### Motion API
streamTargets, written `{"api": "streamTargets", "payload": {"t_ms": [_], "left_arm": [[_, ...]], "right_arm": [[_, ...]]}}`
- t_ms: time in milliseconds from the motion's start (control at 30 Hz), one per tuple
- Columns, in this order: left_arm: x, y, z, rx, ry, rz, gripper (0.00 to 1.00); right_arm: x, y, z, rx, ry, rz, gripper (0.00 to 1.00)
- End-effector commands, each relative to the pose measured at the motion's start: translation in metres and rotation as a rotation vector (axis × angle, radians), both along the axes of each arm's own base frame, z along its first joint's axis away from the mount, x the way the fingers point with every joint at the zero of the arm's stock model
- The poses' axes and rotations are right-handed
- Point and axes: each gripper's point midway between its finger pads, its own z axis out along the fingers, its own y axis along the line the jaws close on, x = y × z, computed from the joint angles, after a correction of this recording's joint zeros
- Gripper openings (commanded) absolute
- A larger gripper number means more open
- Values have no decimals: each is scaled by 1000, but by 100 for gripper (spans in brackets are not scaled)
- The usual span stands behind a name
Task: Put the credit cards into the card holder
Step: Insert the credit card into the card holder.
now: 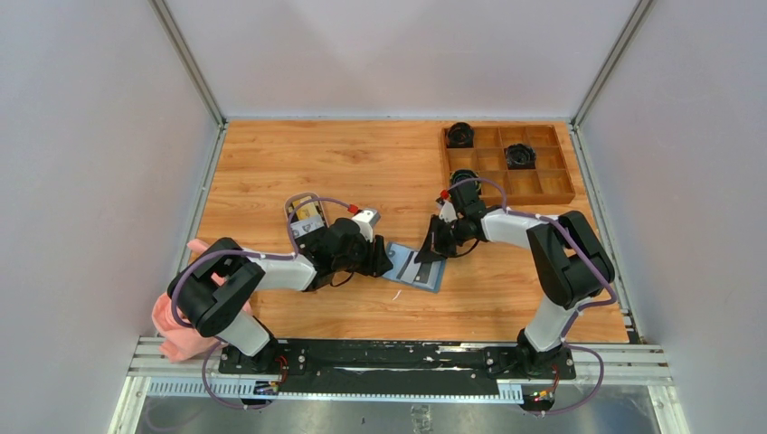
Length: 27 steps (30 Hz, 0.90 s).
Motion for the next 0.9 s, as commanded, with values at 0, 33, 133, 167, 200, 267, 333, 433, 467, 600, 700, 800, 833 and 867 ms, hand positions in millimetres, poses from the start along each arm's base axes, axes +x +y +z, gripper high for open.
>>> {"api": "streamTargets", "payload": {"t_ms": [0,33,133,167,200,267,333,433,467,600,700,800,833,867], "left_arm": [[-1,7,-11,43,29,0,49],[-1,7,-11,41,31,-2,49],[-2,6,-10,39,30,-7,49],[-2,6,-11,40,30,-8,49],[-2,6,-11,39,30,-10,49],[-3,6,-11,38,32,-15,49],[-4,5,-11,35,36,-22,49],[-5,4,-11,31,39,-27,49],[-5,4,-11,31,40,-28,50],[-7,2,-8,18,45,-31,54],[-8,0,-4,-1,50,-34,58],[-11,-3,2,-24,56,-44,64],[-12,-4,4,-32,56,-50,67],[-13,-4,6,-39,56,-54,69]], "right_arm": [[-18,-12,-13,-74,122,-30,0],[-18,-12,-14,-74,128,-31,0],[-18,-11,-18,-75,146,-28,0],[-17,-10,-18,-71,148,-26,0],[-16,-8,-19,-68,148,-19,0],[-14,-6,-18,-56,149,-8,0],[-12,-3,-19,-47,152,5,0],[-9,0,-20,-35,146,23,0],[-8,1,-19,-27,142,32,0],[-4,6,-19,-7,127,53,0],[-2,8,-20,5,118,63,0],[0,10,-20,15,109,68,2],[1,10,-20,16,105,70,3],[1,9,-21,16,106,67,4]]}}
